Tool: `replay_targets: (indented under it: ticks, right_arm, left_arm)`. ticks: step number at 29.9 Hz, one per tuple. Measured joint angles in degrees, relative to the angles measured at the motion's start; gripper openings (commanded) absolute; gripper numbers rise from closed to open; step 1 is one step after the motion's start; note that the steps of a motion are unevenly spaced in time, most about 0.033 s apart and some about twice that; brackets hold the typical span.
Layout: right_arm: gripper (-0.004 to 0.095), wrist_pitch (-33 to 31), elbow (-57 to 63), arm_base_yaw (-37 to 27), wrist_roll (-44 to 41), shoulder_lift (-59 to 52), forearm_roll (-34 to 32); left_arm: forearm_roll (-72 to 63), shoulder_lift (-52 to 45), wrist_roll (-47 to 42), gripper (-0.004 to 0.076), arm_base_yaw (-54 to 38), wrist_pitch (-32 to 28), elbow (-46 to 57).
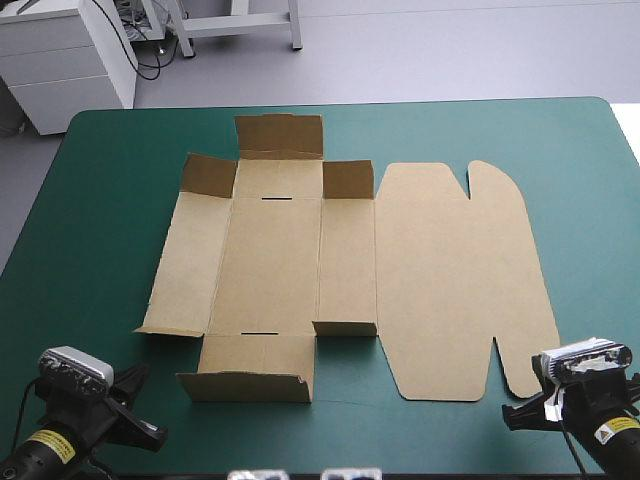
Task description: Fold the box
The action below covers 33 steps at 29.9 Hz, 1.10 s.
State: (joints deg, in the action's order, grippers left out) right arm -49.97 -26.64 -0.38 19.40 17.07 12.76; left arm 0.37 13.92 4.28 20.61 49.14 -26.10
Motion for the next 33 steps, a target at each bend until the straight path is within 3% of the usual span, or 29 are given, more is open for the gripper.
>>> replay_targets:
  ticks: [8,20,27,33]
  right_arm:
    - [-0.0019,0.00,0.00,0.00,0.00,0.00,0.00]
    - [-0.0019,0.00,0.00,0.00,0.00,0.00,0.00]
    - [-0.0019,0.00,0.00,0.00,0.00,0.00,0.00]
    - [-0.0019,0.00,0.00,0.00,0.00,0.00,0.00]
  left_arm:
    - [3.74,8.93,-2.09,-0.0008,-0.07,2.26,-12.23]
    - [4.27,41.80,-1.70,-0.0006,-0.14,7.81,-41.15]
    - [4.02,53.53,2.61,0.0007,-2.11,10.80,-46.30]
    - [-0.37,57.65,7.47,0.0017,-11.91,11.93,-46.68]
